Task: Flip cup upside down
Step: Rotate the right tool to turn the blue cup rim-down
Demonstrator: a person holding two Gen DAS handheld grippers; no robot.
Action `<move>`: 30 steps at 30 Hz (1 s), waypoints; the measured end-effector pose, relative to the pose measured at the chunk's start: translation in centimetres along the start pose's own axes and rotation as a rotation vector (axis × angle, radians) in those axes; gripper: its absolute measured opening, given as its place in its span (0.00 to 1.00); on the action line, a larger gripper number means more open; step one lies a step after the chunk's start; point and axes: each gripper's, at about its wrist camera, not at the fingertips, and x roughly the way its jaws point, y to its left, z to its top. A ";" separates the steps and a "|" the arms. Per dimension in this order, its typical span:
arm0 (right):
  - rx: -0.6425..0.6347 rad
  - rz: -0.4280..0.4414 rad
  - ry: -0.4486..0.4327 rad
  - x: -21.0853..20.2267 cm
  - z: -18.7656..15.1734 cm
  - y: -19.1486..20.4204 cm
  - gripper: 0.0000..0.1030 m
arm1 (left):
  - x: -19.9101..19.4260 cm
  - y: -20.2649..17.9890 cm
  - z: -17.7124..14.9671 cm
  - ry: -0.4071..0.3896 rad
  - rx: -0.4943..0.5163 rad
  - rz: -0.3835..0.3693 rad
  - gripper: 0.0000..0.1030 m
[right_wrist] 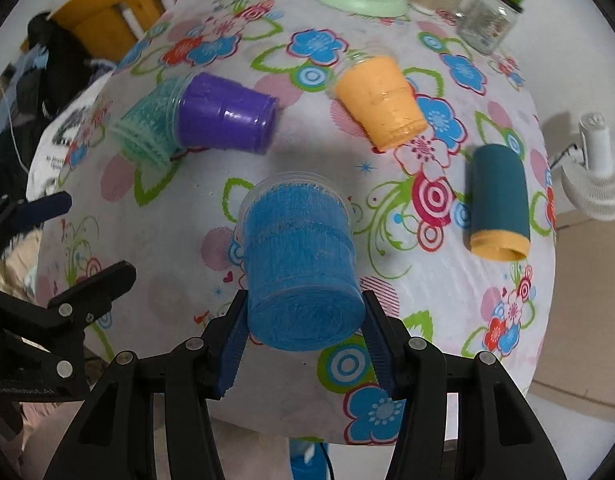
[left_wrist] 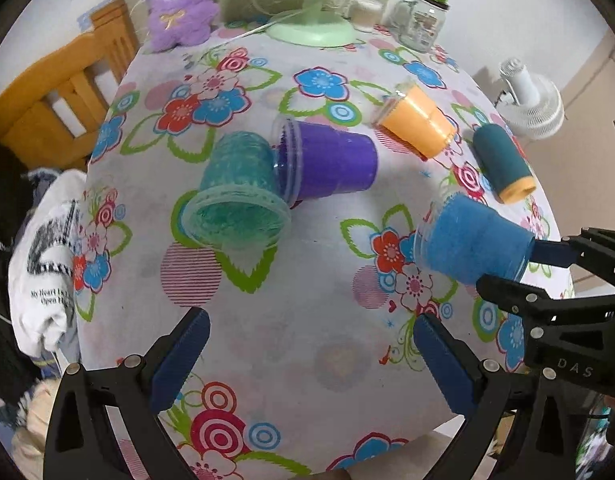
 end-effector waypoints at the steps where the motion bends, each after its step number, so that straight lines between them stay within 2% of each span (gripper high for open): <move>1: -0.010 0.002 0.012 0.1 0.3 0.1 0.55 | 0.1 0.2 0.1 0.003 -0.009 -0.003 1.00; 5: -0.044 0.009 0.063 0.5 0.9 0.5 0.55 | 0.2 0.7 0.3 0.002 -0.020 -0.001 1.00; 17: -0.210 -0.044 0.204 1.8 1.9 1.7 0.55 | 1.4 1.5 1.1 0.010 -0.048 -0.037 1.00; 24: -0.239 -0.065 0.212 2.4 3.6 2.5 0.56 | 2.3 1.8 1.3 0.028 -0.033 -0.041 1.00; 30: -0.259 -0.050 0.215 3.2 4.7 3.8 0.56 | 2.3 3.1 1.3 0.022 -0.073 -0.043 1.00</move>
